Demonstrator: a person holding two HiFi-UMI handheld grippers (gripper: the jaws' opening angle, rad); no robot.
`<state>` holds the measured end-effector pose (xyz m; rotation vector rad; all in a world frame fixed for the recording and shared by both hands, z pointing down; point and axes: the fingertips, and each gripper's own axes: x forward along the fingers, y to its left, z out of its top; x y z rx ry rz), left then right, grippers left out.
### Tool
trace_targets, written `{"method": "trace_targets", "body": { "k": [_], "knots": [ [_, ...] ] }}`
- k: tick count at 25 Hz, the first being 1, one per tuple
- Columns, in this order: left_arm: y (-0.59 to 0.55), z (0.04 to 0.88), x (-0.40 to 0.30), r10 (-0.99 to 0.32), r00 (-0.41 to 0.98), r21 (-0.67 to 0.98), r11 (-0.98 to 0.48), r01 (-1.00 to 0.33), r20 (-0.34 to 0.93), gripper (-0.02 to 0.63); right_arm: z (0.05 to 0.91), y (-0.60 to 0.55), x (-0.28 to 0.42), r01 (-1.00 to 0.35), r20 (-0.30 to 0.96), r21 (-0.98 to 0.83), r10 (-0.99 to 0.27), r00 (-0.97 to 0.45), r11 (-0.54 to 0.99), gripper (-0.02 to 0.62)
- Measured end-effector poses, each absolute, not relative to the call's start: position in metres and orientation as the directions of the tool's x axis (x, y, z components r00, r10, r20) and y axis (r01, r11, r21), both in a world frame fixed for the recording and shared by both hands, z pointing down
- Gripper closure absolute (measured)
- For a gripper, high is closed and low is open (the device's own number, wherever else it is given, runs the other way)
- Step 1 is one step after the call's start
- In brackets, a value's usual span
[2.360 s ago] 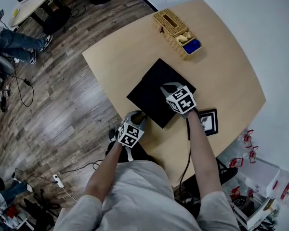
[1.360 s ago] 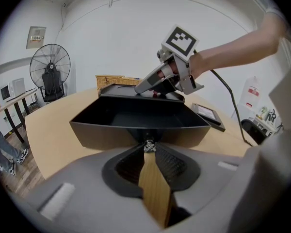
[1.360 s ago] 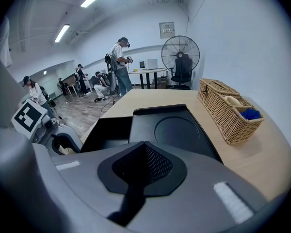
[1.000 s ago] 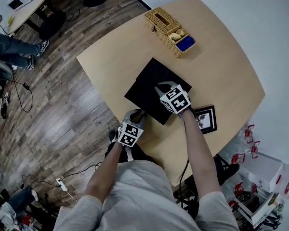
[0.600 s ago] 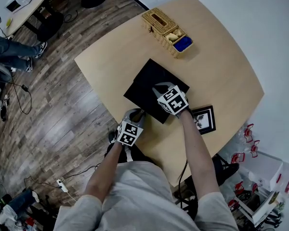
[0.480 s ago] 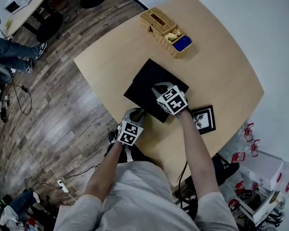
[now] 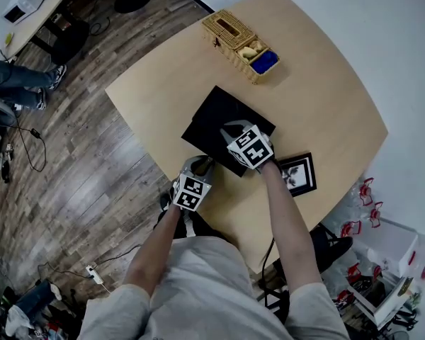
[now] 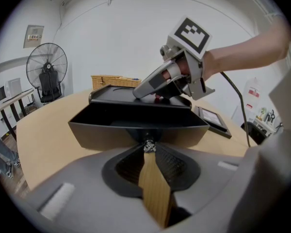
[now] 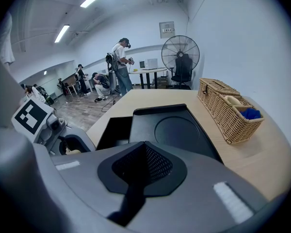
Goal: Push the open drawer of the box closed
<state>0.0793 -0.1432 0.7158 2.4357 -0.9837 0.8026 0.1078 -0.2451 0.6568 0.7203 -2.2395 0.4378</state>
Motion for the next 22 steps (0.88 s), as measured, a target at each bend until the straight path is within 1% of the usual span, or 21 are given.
{"method": "trace_targets", "body": {
  "k": [22],
  "knots": [
    [-0.169, 0.715, 0.095, -0.491, 0.571, 0.112, -0.686, -0.718, 0.658, 0.477, 0.656, -0.247, 0.105, -0.608, 0.730, -0.110, -0.351, -0.587, 0.787, 0.594]
  ]
}}
